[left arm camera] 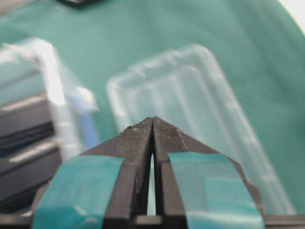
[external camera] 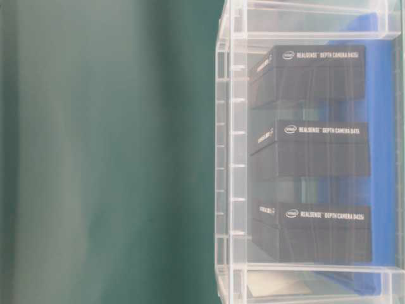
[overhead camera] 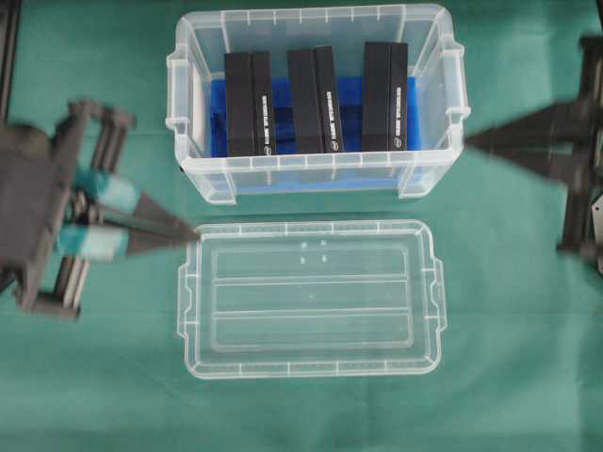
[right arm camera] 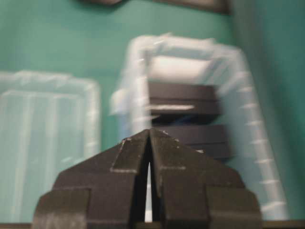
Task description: Clamp the lid of the box with both arms, then lift and open it.
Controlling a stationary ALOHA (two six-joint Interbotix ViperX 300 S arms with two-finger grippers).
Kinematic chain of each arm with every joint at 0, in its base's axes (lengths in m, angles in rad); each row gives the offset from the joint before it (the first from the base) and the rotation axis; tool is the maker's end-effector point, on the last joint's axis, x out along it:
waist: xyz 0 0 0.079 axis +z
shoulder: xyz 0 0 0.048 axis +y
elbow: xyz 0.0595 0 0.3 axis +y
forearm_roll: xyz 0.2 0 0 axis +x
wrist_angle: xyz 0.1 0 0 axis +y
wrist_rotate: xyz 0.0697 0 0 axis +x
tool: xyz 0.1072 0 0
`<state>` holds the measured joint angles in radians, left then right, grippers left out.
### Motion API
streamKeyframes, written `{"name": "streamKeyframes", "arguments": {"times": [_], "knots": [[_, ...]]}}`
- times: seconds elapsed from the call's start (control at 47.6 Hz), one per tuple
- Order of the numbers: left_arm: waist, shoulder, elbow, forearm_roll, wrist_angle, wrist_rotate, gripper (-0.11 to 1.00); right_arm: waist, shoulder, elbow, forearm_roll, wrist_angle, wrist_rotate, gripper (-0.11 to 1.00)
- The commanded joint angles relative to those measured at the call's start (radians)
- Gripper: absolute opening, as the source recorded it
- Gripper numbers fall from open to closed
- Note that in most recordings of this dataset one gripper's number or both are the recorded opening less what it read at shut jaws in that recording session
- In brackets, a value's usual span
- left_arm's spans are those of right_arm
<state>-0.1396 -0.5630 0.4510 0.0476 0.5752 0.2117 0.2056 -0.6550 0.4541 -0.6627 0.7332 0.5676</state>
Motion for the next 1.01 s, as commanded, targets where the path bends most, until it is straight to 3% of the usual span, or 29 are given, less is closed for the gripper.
{"name": "streamKeyframes", "arguments": {"times": [0.0, 0.273, 0.505, 0.652, 0.988], "knots": [[0.054, -0.029, -0.003, 0.0, -0.032, 0.012, 0.0, -0.064, -0.017, -0.008, -0.011, -0.015, -0.023, 0.0], [0.199, -0.091, 0.064, -0.006, -0.067, 0.061, 0.0, -0.221, -0.029, 0.071, 0.003, -0.11, -0.126, 0.0], [0.255, -0.164, 0.227, -0.017, -0.261, 0.055, 0.0, -0.353, -0.069, 0.23, 0.006, -0.304, -0.124, 0.0], [0.278, -0.199, 0.33, -0.026, -0.385, 0.044, 0.0, -0.42, -0.094, 0.327, 0.035, -0.419, -0.121, 0.0], [0.298, -0.189, 0.476, -0.026, -0.583, -0.017, 0.0, -0.482, -0.095, 0.451, 0.066, -0.612, -0.104, 0.0]]}}
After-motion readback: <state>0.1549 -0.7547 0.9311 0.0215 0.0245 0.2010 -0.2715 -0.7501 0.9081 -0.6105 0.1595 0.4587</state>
